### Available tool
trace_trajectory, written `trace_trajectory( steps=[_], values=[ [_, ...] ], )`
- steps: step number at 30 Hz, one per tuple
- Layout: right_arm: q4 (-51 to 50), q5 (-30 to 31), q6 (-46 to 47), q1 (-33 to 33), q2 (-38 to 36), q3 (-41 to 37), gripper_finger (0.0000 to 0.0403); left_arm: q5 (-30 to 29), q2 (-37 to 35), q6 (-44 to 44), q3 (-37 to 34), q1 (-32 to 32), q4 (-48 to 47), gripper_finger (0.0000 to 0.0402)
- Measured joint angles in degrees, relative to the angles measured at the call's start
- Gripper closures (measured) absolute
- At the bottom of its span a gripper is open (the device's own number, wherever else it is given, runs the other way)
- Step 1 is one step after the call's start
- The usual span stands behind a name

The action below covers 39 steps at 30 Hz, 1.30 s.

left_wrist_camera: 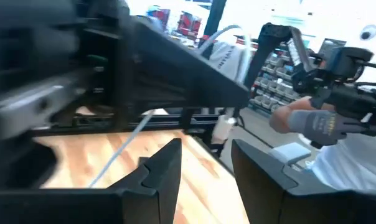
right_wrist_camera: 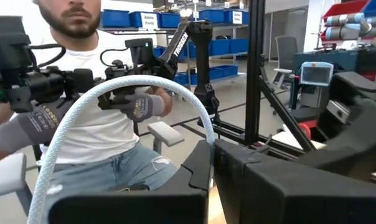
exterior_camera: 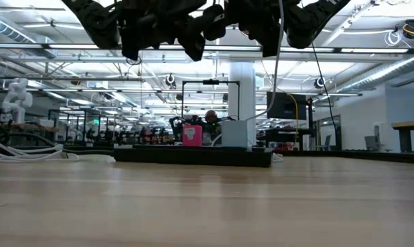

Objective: Insert USB
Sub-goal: Insert the light blue USB cable into the light blue charger adapter

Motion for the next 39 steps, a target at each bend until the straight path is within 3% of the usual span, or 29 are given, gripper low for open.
trace_trajectory(
  steps=[8,14,33,39],
  values=[
    [-9.2,2.9,1.3,-2.4,0.0,0.0,0.0403,-2.6,-1.0,1.2,0.0,4.9,-1.7,0.0255],
    [-15.9,7.0,-2.0,-4.6,0.0,0.0,0.0403,-1.0,-2.5,4.1,0.0,4.9,-1.5,0.0255],
    [-17.4,9.0,-4.1,-4.9,0.0,-0.1,0.0403,-6.3,-2.2,11.6,0.8,1.6,-4.9,0.0256],
    [-17.6,9.1,-3.9,-4.9,0.0,-0.1,0.0403,-9.0,-2.2,13.3,0.8,0.8,-4.7,0.0297]
  ],
)
